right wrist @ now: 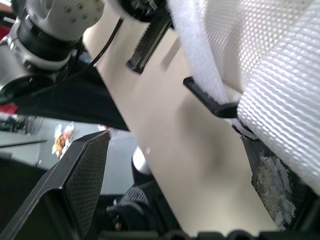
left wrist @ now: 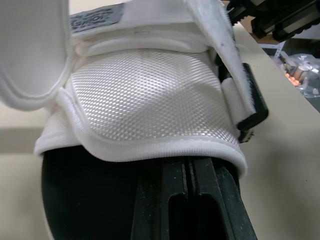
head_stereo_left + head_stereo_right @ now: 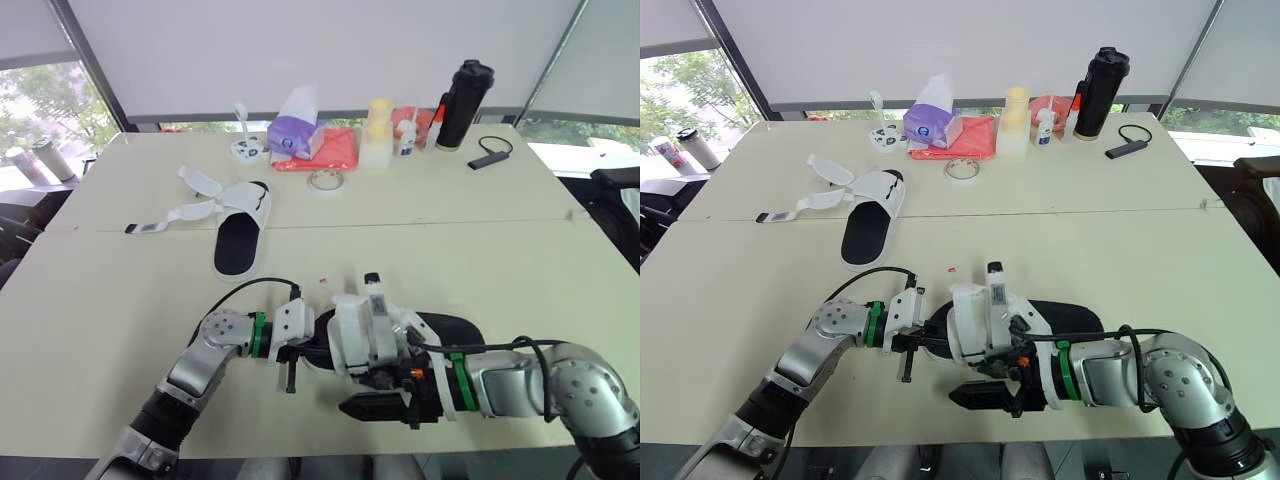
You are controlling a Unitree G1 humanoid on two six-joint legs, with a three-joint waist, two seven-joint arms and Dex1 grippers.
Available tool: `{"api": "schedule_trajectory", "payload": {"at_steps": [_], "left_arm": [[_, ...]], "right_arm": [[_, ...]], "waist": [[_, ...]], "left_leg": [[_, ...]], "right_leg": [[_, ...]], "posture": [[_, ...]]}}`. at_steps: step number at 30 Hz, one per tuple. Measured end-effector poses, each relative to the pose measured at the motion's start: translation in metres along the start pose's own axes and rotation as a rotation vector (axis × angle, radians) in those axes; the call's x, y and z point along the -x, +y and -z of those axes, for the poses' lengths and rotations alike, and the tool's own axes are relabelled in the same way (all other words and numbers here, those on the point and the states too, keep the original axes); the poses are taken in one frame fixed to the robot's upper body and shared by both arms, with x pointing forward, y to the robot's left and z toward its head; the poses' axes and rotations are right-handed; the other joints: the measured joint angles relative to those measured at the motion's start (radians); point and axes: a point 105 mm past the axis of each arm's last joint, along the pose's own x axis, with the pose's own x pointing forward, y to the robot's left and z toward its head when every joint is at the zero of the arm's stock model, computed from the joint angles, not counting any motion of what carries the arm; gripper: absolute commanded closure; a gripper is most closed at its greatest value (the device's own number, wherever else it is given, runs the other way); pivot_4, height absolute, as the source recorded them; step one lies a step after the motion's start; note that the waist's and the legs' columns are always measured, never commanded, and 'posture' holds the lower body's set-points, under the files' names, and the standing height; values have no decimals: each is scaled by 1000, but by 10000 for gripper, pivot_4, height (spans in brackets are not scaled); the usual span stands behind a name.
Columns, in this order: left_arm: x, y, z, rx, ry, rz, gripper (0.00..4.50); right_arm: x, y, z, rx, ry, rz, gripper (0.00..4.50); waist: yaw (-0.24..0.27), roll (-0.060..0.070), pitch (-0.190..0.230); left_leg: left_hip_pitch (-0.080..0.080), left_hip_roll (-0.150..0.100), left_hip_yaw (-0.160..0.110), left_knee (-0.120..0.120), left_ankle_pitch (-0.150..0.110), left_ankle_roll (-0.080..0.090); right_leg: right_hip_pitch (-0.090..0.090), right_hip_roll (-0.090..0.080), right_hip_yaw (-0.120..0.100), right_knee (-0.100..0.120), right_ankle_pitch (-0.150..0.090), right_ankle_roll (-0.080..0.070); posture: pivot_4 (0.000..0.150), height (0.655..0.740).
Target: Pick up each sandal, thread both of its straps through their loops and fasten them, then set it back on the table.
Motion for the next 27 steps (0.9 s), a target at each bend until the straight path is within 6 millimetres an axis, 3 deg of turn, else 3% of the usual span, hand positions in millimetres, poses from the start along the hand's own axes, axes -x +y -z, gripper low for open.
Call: {"api": "schedule_trajectory", "payload": {"at_steps": [18, 27], "left_arm": [[-1, 1, 2, -35, 2, 14, 45000], [-4, 20, 6, -162, 34, -53, 45000]], "right_arm": [[3, -1, -8, 24, -42, 56, 336], [7, 1, -7, 38, -23, 33, 336]], "waist": [[1, 0, 0], [2, 0, -1]], "left_leg": [[0, 0, 0, 0, 0, 0], [5, 0, 0, 0, 0, 0]], "right_leg": [[0, 0, 0, 0, 0, 0], [5, 0, 0, -1, 0, -1]], "posture": [[1500, 7400], [1500, 7400]]}}
